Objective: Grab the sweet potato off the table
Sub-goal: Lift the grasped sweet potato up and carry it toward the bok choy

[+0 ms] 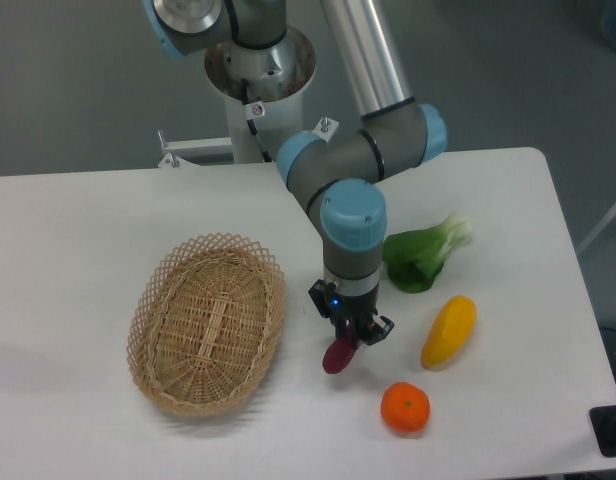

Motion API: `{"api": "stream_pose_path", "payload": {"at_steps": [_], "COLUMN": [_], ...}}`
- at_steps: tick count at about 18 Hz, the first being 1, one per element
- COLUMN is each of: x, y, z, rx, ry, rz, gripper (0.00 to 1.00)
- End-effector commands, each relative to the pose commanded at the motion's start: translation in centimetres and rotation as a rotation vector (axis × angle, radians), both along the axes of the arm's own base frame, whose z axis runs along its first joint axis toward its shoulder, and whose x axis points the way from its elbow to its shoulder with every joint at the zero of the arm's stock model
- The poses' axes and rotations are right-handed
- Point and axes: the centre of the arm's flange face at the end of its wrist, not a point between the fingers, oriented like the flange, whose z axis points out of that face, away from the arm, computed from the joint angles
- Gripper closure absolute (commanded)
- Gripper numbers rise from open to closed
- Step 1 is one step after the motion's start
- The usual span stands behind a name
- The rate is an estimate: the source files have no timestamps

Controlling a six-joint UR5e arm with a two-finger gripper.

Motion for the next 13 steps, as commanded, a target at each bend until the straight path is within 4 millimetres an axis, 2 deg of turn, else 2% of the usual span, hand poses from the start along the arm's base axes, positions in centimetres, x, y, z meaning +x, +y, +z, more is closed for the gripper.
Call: {"api": "stream_pose_path", "payload": {"at_steps": [4,8,13], "x": [-1.1,-1.3,-2.9], "y": [-0.1,-0.7,-5.2], "z": [6.7,10.7,14.5], "rx": [-0.025,-0.018,0.018], "ry": [-0.042,-0.063,-0.085], "rz": [0.004,0.001,-0.041], "gripper": [0.69,0.69,0.68]}}
